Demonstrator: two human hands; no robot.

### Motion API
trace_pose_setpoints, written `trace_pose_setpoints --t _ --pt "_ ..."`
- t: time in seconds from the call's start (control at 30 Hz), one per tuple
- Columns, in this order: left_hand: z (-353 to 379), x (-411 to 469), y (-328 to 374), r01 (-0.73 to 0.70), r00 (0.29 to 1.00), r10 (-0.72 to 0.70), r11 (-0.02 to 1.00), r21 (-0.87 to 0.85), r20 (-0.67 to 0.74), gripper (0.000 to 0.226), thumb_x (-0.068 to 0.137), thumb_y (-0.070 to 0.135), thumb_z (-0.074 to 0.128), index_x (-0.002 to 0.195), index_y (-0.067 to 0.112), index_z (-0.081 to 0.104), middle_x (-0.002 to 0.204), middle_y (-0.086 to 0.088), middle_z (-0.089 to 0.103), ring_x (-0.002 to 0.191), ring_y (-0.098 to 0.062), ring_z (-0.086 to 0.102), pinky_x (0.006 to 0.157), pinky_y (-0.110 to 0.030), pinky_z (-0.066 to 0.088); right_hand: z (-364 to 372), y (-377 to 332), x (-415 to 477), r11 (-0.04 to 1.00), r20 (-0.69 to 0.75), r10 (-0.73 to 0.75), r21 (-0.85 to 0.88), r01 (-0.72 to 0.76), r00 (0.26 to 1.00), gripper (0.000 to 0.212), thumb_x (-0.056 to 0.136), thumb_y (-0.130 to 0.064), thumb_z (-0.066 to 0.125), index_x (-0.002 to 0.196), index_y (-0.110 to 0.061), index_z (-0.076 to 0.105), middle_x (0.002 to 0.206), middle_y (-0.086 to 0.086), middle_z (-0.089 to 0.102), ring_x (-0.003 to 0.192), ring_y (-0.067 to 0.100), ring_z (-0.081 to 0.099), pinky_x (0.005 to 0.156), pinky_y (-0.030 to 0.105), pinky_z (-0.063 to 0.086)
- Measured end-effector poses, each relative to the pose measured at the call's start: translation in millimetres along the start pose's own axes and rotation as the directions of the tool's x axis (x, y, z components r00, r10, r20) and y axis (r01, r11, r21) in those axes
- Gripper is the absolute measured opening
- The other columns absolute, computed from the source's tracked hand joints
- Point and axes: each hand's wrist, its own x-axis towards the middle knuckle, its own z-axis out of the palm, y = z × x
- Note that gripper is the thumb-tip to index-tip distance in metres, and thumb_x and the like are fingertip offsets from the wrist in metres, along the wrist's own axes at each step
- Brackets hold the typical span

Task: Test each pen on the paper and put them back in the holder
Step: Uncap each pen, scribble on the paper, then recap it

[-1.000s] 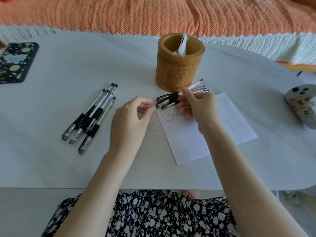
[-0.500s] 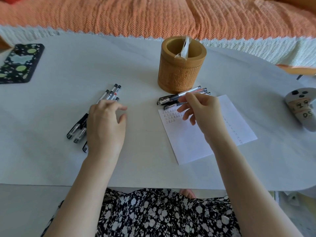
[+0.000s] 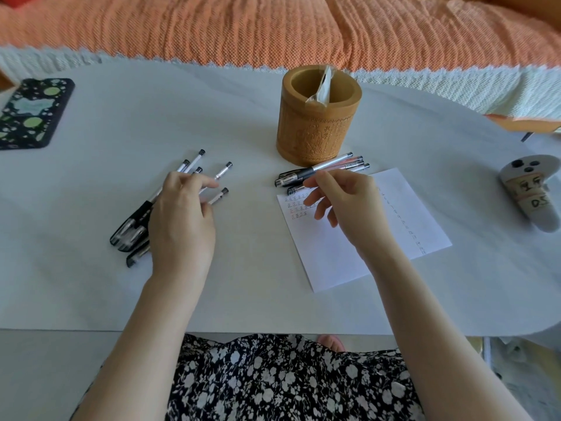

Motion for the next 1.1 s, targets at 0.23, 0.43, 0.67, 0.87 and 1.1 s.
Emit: trace_pose_setpoints --t 0.23,0.43,0.67,0.87,1.1 --pt "1.0 -4.2 6.3 -0.07 0.996 0.079 0.984 -0.165 0.047 0.034 0.076 -0.009 0.061 0.101 0.013 0.065 0.104 -0.003 0.059 0.074 -0.017 0.065 0.078 -0.037 0.052 6.4 1.2 -3.8 1.0 0.052 -0.018 0.025 0.017 0.998 0.026 0.096 -0.014 0.05 0.082 -0.008 0.07 0.064 0.003 0.068 0.048 0.013 0.054 0.042 0.021 0.036" --pt "2.4 -12.3 29.4 -0.177 0.976 0.213 0.893 -0.414 0.043 0.031 0.076 -0.006 0.069 0.102 0.012 0.064 0.103 0.002 0.055 0.076 -0.003 0.065 0.068 -0.013 0.052 13.5 -2.6 -8.5 0.993 0.216 -0.006 0.12 -0.021 0.976 0.028 0.093 -0.029 0.058 0.093 -0.003 0.068 0.064 0.003 0.064 0.048 0.013 0.051 0.041 0.022 0.038" --pt "10.8 -20.9 38.3 -0.174 0.97 0.234 0.852 -0.495 0.063 0.026 0.079 0.016 0.072 0.099 0.018 0.055 0.101 0.003 0.06 0.086 -0.007 0.063 0.075 -0.022 0.053 10.2 -5.6 -8.9 0.957 0.174 -0.061 0.29 0.007 0.983 0.022 0.092 -0.014 0.061 0.088 0.007 0.065 0.06 0.005 0.059 0.045 0.011 0.046 0.044 0.02 0.038" --pt "14.0 -20.5 32.3 -0.185 0.947 0.26 0.92 -0.346 0.186 0.01 0.089 0.025 0.059 0.093 0.017 0.064 0.081 0.01 0.063 0.07 -0.004 0.057 0.065 -0.022 0.046 -6.1 -5.8 -3.0 0.899 0.013 -0.044 0.437 0.034 0.999 0.022 0.094 -0.02 0.058 0.082 -0.004 0.067 0.056 0.0 0.053 0.048 0.015 0.041 0.048 0.022 0.034" --pt "16.0 -21.3 39.5 -0.214 0.916 0.31 0.914 -0.345 0.254 0.016 0.095 0.023 0.048 0.098 0.013 0.06 0.072 0.012 0.05 0.066 0.003 0.046 0.058 -0.01 0.033 -8.4 -7.0 -3.8 0.89 -0.013 -0.033 0.455 0.035 0.999 0.025 0.093 -0.024 0.058 0.089 0.0 0.065 0.06 0.004 0.046 0.05 0.015 0.039 0.048 0.023 0.032"
